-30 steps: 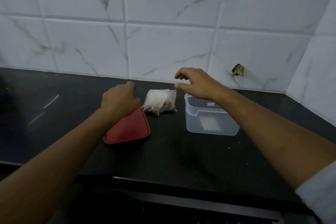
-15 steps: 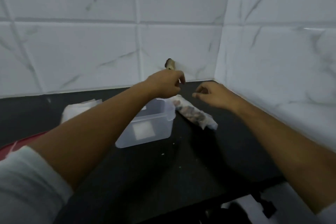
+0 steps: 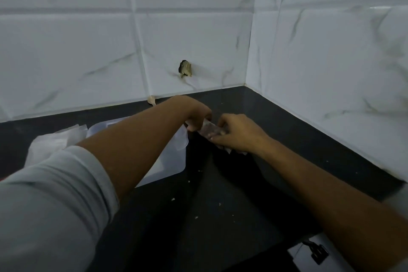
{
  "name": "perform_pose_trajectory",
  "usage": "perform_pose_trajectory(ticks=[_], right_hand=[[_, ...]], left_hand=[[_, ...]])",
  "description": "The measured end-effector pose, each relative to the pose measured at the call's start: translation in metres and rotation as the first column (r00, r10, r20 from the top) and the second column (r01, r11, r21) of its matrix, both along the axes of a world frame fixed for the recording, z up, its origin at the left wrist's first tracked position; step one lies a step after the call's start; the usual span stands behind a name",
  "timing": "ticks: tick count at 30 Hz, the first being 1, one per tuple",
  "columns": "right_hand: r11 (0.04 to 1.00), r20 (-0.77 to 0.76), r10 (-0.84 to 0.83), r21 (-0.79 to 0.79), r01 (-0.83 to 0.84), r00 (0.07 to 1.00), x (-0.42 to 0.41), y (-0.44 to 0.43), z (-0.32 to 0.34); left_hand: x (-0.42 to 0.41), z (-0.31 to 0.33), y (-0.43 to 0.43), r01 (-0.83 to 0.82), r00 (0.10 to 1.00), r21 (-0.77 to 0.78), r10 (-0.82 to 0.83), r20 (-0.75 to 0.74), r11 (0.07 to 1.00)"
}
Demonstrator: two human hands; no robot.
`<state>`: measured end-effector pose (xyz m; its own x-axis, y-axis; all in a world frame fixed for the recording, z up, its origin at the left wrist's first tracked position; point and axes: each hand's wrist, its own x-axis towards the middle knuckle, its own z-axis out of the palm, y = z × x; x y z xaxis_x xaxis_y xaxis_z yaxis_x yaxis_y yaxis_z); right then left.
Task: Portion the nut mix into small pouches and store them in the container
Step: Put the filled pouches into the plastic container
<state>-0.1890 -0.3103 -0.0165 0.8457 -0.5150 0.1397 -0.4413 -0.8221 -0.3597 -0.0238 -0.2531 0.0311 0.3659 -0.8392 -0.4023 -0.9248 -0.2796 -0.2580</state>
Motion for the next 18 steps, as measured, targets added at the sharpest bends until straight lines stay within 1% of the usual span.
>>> perform_pose_trajectory(ticks=[2, 4, 6, 8, 9, 12, 14, 18], right_hand=[[0.997, 0.099, -0.023, 0.073, 0.016, 0.995, -0.003, -0.003, 0.008], [0.983, 0.200, -0.047, 0.185, 0.010, 0.979, -0.008, -0.008, 0.020], [0.961, 0.286, -0.070, 0.277, -0.012, 0.956, -0.014, -0.010, 0.039], [0.930, 0.353, -0.088, 0.363, -0.050, 0.932, -0.019, -0.008, 0.060], [0.917, 0.381, -0.090, 0.391, -0.072, 0.920, -0.020, -0.006, 0.071], [0.923, 0.441, -0.071, 0.368, -0.109, 0.895, -0.015, 0.006, 0.099], [0.933, 0.458, -0.049, 0.339, -0.123, 0.888, -0.005, 0.015, 0.111], [0.934, 0.440, 0.056, 0.293, -0.203, 0.896, 0.024, 0.048, 0.117]], left_hand=[[0.003, 0.003, 0.002, -0.003, 1.000, -0.032, 0.003, -0.012, 0.999], [0.006, 0.009, 0.007, 0.019, 0.999, -0.117, -0.023, -0.033, 0.993], [0.010, 0.020, 0.017, 0.082, 0.997, -0.287, -0.081, 0.014, 0.954], [0.014, 0.038, 0.031, 0.116, 0.993, -0.475, -0.100, 0.060, 0.872], [0.016, 0.047, 0.039, 0.110, 0.994, -0.547, -0.098, 0.051, 0.830], [0.020, 0.080, 0.079, 0.077, 0.994, -0.663, -0.105, -0.002, 0.745], [0.022, 0.095, 0.108, 0.044, 0.996, -0.675, -0.084, -0.027, 0.737], [0.033, 0.098, 0.166, -0.063, 0.998, -0.661, 0.044, -0.045, 0.747]])
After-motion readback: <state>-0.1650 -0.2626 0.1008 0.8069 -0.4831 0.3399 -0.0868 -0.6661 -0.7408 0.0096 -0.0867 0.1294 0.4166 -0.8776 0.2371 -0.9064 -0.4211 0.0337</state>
